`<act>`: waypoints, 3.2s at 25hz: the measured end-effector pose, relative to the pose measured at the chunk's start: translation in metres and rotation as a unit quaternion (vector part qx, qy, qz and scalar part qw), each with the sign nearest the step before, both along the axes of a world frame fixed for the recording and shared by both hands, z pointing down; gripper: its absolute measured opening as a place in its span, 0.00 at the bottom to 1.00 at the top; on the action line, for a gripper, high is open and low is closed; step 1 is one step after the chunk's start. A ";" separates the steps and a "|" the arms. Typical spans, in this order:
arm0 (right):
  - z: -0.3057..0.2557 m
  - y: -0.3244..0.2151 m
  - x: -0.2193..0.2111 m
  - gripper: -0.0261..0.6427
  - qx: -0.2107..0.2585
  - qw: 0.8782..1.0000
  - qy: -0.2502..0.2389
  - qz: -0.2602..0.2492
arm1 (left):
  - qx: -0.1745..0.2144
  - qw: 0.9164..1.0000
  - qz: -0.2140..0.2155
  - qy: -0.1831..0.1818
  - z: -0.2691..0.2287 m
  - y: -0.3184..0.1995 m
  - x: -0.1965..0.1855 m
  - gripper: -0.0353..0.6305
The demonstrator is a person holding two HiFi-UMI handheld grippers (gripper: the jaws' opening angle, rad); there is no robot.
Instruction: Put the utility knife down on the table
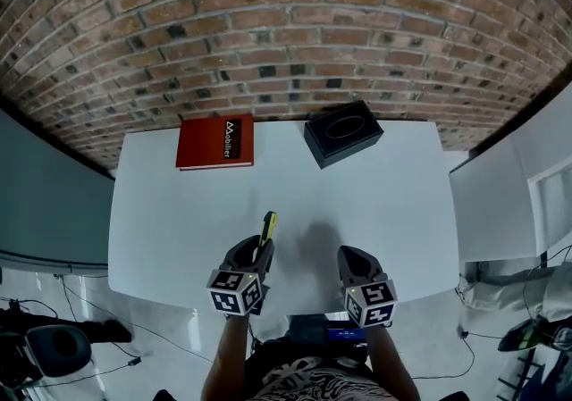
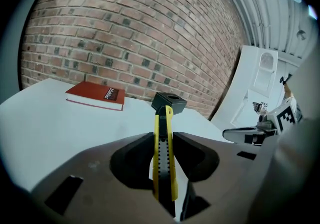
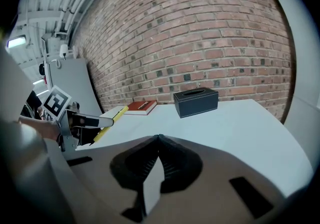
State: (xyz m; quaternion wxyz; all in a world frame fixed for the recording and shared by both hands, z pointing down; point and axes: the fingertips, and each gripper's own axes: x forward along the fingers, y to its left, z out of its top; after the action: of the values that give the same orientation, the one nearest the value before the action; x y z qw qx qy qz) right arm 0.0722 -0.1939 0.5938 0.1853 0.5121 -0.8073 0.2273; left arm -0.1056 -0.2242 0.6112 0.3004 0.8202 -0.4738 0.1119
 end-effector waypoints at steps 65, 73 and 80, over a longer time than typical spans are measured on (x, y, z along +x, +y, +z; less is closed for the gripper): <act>-0.037 -0.003 -0.005 0.04 0.036 0.999 -0.001 -0.021 | 0.035 0.998 0.040 -0.035 -0.018 -0.004 0.031 0.14; -0.070 0.018 -0.009 0.04 0.077 0.997 -0.001 -0.020 | 0.094 0.995 0.007 -0.031 -0.074 0.010 0.014 0.08; -0.092 0.032 -0.013 0.04 0.112 0.994 -0.001 -0.017 | 0.114 0.993 0.000 -0.004 -0.100 0.024 0.006 0.07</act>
State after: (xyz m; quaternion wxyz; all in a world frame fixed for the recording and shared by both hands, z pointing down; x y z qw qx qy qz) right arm 0.0597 -0.1623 0.5021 0.1298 0.5150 -0.8367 0.1334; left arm -0.0999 -0.1997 0.5108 0.2030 0.8488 -0.4844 0.0607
